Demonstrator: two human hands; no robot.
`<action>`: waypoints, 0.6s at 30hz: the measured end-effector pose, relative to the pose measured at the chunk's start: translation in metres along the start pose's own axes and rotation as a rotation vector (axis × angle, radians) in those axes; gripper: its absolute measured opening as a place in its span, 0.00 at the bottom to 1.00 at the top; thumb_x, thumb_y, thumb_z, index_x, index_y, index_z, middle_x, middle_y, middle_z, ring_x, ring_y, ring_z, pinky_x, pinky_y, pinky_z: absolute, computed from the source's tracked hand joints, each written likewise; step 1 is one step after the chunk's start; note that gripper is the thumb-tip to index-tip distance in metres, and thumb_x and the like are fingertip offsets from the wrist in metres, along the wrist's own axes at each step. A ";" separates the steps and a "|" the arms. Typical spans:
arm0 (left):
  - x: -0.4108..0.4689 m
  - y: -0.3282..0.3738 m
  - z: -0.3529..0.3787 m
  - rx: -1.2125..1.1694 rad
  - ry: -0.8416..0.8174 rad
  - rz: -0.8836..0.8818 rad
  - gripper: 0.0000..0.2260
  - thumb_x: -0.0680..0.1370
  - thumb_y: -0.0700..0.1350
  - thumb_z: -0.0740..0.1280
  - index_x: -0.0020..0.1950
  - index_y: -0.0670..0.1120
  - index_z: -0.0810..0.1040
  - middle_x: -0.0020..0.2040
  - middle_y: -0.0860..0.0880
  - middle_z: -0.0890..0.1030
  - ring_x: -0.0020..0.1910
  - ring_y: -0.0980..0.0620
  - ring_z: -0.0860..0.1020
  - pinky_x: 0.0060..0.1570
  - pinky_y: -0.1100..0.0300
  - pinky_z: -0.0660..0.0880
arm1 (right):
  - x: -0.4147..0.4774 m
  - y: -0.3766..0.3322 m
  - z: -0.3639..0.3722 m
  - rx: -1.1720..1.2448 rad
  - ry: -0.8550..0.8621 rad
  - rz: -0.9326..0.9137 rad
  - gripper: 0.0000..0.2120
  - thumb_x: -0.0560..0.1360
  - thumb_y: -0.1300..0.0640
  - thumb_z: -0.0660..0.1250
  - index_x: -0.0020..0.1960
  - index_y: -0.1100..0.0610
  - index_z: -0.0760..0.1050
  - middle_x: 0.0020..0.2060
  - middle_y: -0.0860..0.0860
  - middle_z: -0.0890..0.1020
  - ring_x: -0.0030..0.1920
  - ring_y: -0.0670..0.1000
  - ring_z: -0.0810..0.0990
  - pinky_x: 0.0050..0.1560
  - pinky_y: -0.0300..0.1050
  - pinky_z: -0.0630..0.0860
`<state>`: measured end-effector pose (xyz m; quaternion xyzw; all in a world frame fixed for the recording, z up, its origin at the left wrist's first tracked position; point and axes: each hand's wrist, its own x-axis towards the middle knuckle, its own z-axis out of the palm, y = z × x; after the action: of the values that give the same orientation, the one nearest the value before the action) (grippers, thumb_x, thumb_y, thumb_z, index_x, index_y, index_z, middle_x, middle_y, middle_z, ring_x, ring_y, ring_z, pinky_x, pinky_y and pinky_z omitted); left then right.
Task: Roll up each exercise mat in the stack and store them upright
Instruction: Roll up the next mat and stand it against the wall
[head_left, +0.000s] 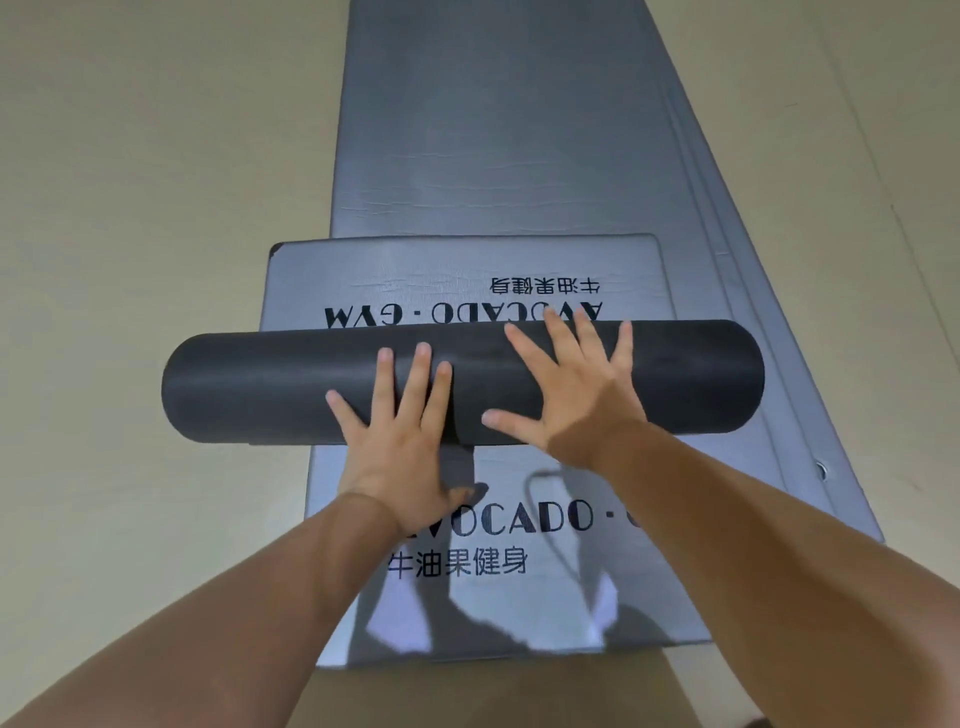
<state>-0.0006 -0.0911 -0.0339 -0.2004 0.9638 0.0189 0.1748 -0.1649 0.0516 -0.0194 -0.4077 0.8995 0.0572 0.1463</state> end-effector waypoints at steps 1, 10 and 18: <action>0.006 -0.001 -0.003 -0.001 0.001 -0.002 0.62 0.65 0.80 0.60 0.80 0.46 0.29 0.78 0.47 0.24 0.77 0.35 0.27 0.67 0.19 0.48 | 0.005 0.001 -0.002 0.047 0.012 0.006 0.49 0.68 0.16 0.36 0.83 0.37 0.36 0.85 0.52 0.42 0.83 0.61 0.38 0.76 0.75 0.35; 0.085 -0.020 -0.036 -0.029 -0.067 -0.005 0.68 0.56 0.85 0.60 0.82 0.50 0.34 0.82 0.51 0.34 0.80 0.39 0.34 0.66 0.18 0.47 | 0.003 0.000 0.021 -0.026 -0.047 0.000 0.57 0.63 0.12 0.43 0.78 0.42 0.22 0.79 0.57 0.26 0.79 0.63 0.25 0.74 0.78 0.36; 0.107 -0.019 -0.045 0.041 0.075 0.019 0.63 0.61 0.81 0.65 0.82 0.53 0.37 0.82 0.48 0.37 0.81 0.40 0.35 0.68 0.20 0.46 | 0.074 0.017 -0.011 0.029 -0.045 0.033 0.64 0.57 0.11 0.52 0.81 0.39 0.30 0.83 0.53 0.34 0.82 0.60 0.32 0.77 0.73 0.36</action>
<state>-0.0994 -0.1543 -0.0281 -0.1880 0.9718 -0.0065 0.1426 -0.2263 0.0077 -0.0320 -0.3890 0.9034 0.0557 0.1717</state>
